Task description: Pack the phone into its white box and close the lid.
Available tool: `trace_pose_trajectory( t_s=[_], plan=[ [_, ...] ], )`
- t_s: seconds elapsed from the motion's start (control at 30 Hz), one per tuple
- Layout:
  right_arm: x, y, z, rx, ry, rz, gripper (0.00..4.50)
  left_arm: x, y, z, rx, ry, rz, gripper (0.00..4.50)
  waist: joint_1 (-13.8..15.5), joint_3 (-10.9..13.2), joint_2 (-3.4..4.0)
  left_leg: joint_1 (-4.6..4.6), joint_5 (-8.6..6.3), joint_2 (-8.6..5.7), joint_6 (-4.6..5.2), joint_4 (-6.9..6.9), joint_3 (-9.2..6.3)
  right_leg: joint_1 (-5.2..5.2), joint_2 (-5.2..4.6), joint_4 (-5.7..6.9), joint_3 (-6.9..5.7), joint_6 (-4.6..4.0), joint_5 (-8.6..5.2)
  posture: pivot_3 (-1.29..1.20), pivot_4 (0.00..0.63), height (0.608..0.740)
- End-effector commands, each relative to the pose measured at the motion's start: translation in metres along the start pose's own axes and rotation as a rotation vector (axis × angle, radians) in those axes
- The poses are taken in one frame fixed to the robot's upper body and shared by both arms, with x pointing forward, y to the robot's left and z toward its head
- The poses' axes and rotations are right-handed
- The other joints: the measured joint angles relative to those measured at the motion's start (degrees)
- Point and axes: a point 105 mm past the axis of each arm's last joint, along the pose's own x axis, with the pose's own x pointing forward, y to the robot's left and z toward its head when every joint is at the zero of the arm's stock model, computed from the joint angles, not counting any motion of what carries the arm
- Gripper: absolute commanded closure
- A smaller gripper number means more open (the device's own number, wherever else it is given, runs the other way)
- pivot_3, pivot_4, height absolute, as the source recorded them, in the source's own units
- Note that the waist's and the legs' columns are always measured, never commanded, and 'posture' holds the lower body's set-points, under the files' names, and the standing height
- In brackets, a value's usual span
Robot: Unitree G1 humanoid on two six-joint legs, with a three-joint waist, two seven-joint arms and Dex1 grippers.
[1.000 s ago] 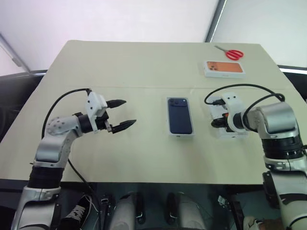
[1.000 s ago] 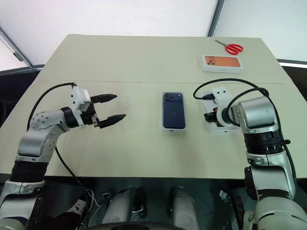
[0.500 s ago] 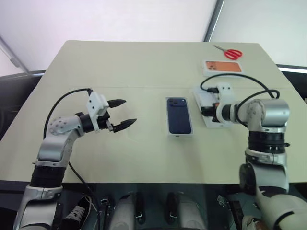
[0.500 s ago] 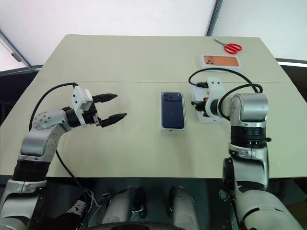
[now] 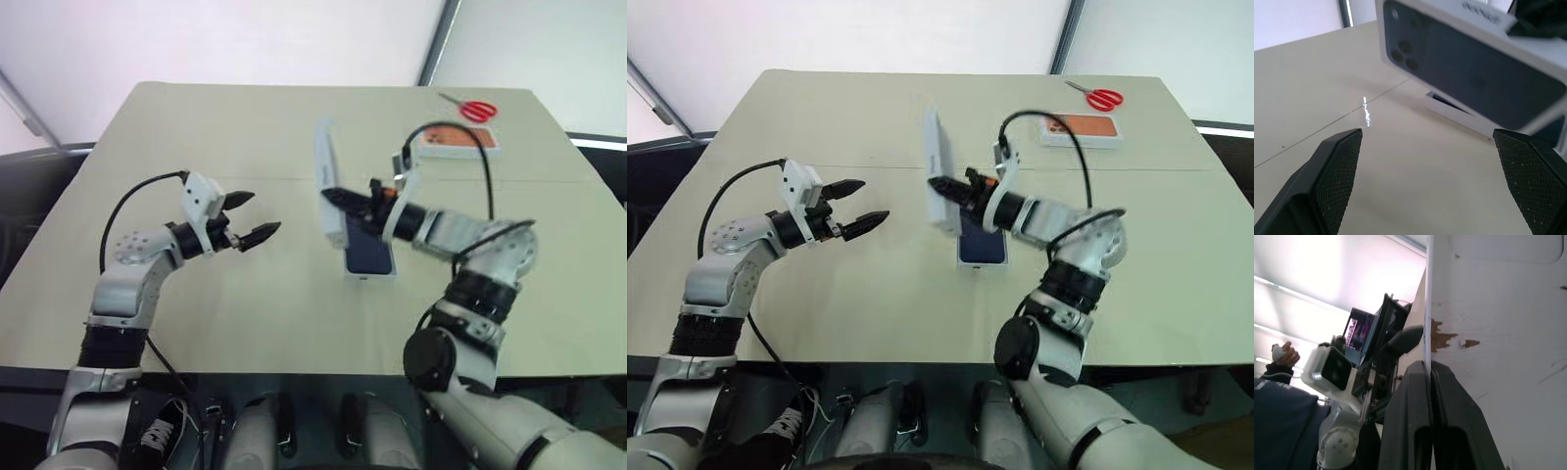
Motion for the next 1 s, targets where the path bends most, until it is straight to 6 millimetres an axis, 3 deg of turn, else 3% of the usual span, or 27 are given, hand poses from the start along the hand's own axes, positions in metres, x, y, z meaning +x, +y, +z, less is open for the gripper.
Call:
trace_pose_trajectory(
  t_s=[0.03, 0.13, 0.27, 0.4, 0.53, 0.67, 0.8, 1.0],
  plan=[
    [0.002, 0.022, -0.004, -0.05, 0.015, 0.079, 4.42, 0.002, -0.006, 0.01, -0.003, -0.04, -0.005, 0.0, -0.07, 0.0, 0.0, 0.01, 0.0, 0.0, 0.0, 0.0, 0.0, 0.0, 0.0, 0.01, 0.0, 0.0, 0.0, 0.0, 0.15, 0.738],
    [0.0, 0.011, -0.01, -0.005, 0.039, 0.049, 4.5, 0.007, -0.019, 0.004, -0.058, -0.039, -0.053, 0.72, 0.03, -0.01, 0.0, 0.03, 0.0, 0.01, 0.0, 0.0, 0.0, 0.0, 0.01, 0.02, 0.01, 0.0, 0.0, 0.0, 0.15, 0.738],
    [-0.004, -0.003, -0.013, 0.045, 0.038, -0.005, 4.5, 0.02, -0.023, -0.01, -0.096, -0.02, -0.028, 2.6, 0.21, -0.01, 0.0, 0.02, 0.0, -0.01, 0.0, 0.0, 0.0, 0.02, 0.0, -0.01, 0.02, 0.0, 0.0, 0.0, 0.15, 0.738],
    [-0.003, -0.009, -0.014, 0.077, 0.029, -0.038, 4.5, 0.05, -0.035, -0.018, -0.126, -0.048, -0.013, 4.47, 0.37, -0.04, 0.0, 0.03, 0.0, -0.02, 0.01, 0.01, -0.01, 0.04, -0.01, 0.01, 0.02, 0.0, 0.0, 0.0, 0.15, 0.738],
    [-0.004, -0.014, -0.012, 0.102, -0.004, -0.068, 4.5, 0.073, -0.052, -0.016, -0.12, -0.072, -0.04, 4.47, 0.28, -0.05, 0.01, 0.02, 0.0, 0.0, 0.02, 0.02, -0.01, 0.03, 0.01, 0.0, 0.02, 0.0, 0.0, 0.0, 0.15, 0.738],
    [-0.011, -0.021, -0.002, 0.097, -0.056, -0.114, 3.18, 0.084, -0.06, -0.018, -0.119, -0.077, -0.06, 4.5, 0.24, -0.05, 0.03, 0.02, -0.01, 0.0, 0.03, 0.02, 0.0, 0.02, 0.0, 0.0, 0.02, 0.0, 0.0, 0.0, 0.15, 0.738],
    [-0.026, -0.018, 0.014, -0.078, -0.062, -0.169, 1.19, 0.089, -0.059, -0.015, -0.117, -0.09, -0.059, 4.5, 0.41, -0.05, 0.03, -0.03, -0.04, -0.03, 0.09, 0.06, 0.0, 0.01, -0.04, -0.01, 0.02, 0.0, 0.0, 0.0, 0.15, 0.738],
    [-0.059, -0.017, 0.051, -0.395, -0.074, -0.261, 1.19, 0.094, -0.061, -0.018, -0.122, -0.077, -0.073, 4.5, 0.26, -0.05, 0.03, -0.01, -0.13, -0.02, 0.24, 0.07, 0.03, 0.02, -0.05, -0.05, 0.03, 0.02, -0.01, 0.0, 0.15, 0.738]
  ],
)
